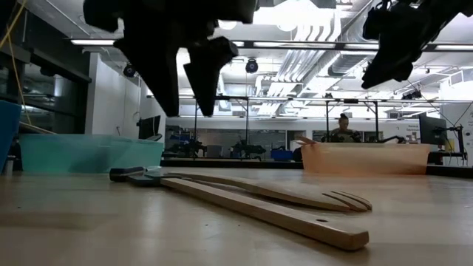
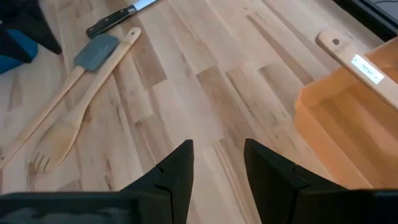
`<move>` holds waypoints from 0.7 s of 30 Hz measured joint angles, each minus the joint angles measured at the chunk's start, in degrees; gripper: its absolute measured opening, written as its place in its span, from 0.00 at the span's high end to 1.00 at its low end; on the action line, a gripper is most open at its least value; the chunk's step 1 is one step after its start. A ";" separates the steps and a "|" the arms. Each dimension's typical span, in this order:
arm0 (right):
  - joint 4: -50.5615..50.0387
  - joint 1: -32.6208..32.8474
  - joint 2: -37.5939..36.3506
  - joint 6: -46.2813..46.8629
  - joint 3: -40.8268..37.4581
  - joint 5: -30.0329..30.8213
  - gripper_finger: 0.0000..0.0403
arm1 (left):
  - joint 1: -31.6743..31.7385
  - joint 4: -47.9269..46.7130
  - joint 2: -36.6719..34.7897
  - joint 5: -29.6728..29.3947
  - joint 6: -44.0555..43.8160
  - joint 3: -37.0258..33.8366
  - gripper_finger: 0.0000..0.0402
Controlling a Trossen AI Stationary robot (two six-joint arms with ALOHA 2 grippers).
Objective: Pick & Place Kitchen Items
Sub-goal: Put the gray scraper spatula into the blue green bin
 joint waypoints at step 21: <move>0.04 2.07 0.02 -0.02 0.00 0.10 0.67 | 0.52 1.34 6.89 3.49 15.79 0.00 0.25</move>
